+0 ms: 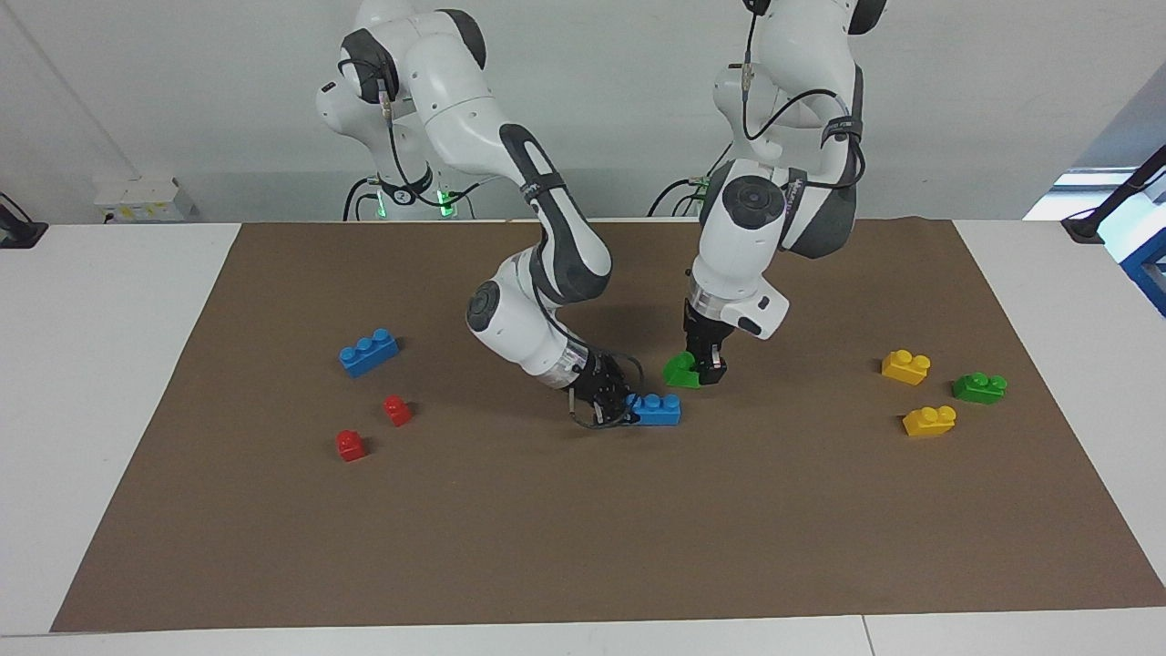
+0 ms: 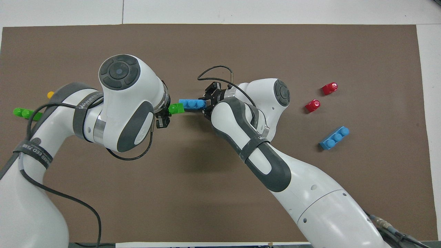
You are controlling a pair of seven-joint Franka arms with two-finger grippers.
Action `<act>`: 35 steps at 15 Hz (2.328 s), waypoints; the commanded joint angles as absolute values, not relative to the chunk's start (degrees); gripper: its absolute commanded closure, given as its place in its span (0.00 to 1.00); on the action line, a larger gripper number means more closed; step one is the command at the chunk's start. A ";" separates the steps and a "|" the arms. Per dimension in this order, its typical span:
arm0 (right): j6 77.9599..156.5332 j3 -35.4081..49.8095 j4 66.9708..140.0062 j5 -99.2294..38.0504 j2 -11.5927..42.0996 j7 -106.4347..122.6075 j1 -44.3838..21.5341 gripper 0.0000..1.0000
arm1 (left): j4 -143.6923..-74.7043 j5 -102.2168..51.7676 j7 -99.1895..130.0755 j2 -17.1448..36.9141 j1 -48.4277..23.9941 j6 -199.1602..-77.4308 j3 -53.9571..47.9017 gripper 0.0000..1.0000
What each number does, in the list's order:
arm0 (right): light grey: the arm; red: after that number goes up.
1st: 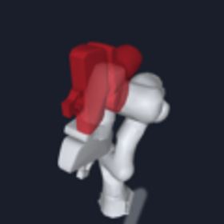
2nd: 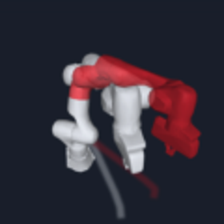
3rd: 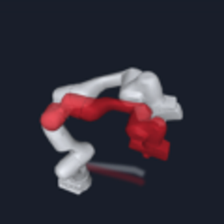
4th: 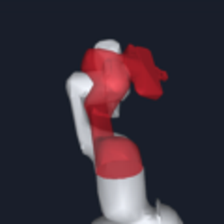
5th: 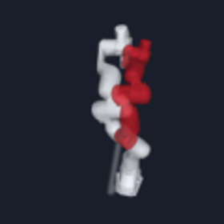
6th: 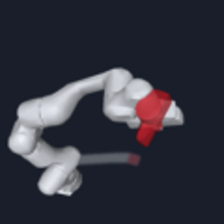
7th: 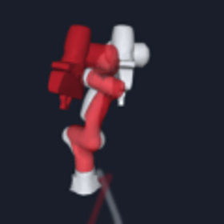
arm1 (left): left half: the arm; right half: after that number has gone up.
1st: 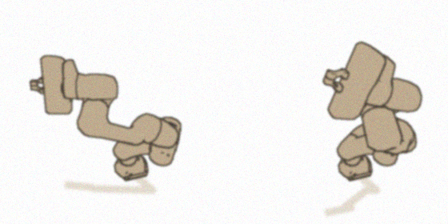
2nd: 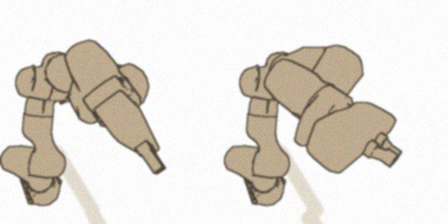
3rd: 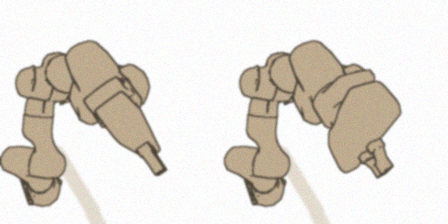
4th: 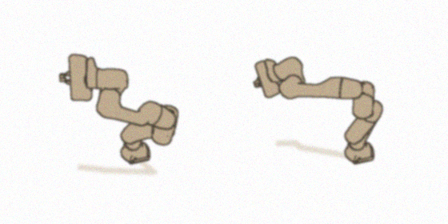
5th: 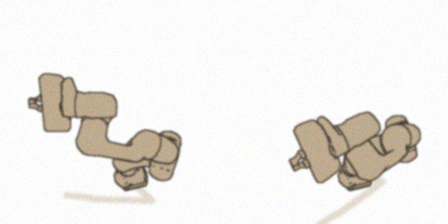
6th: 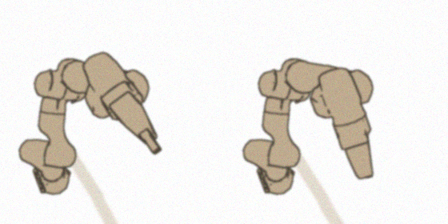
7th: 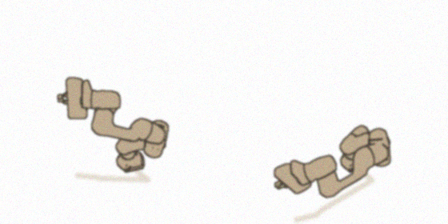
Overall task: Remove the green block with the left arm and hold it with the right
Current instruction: 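Pull the green block off the blue block with the left gripper, then carry the blue block back toward the red blocks with the right gripper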
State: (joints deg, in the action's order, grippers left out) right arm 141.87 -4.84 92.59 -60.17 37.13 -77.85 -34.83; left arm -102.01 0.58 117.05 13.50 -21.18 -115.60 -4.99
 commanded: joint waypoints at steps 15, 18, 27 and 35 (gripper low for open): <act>144.05 -4.48 91.32 -61.61 38.85 -76.90 -34.28 1.00 | -112.13 8.26 76.91 4.66 -1.24 -115.81 -4.66 1.00; 144.14 -4.48 91.32 -61.52 38.94 -76.90 -34.37 1.00 | -115.14 8.70 71.57 4.30 0.87 -122.42 -4.66 1.00; 144.14 -4.48 89.75 -61.70 38.93 -77.69 -34.37 1.00 | -114.87 17.66 56.78 8.87 2.37 -127.97 -4.66 1.00; 129.84 -5.19 88.42 -58.90 31.04 -79.45 -24.54 1.00 | -114.61 20.65 59.05 13.70 1.67 -133.41 -4.66 1.00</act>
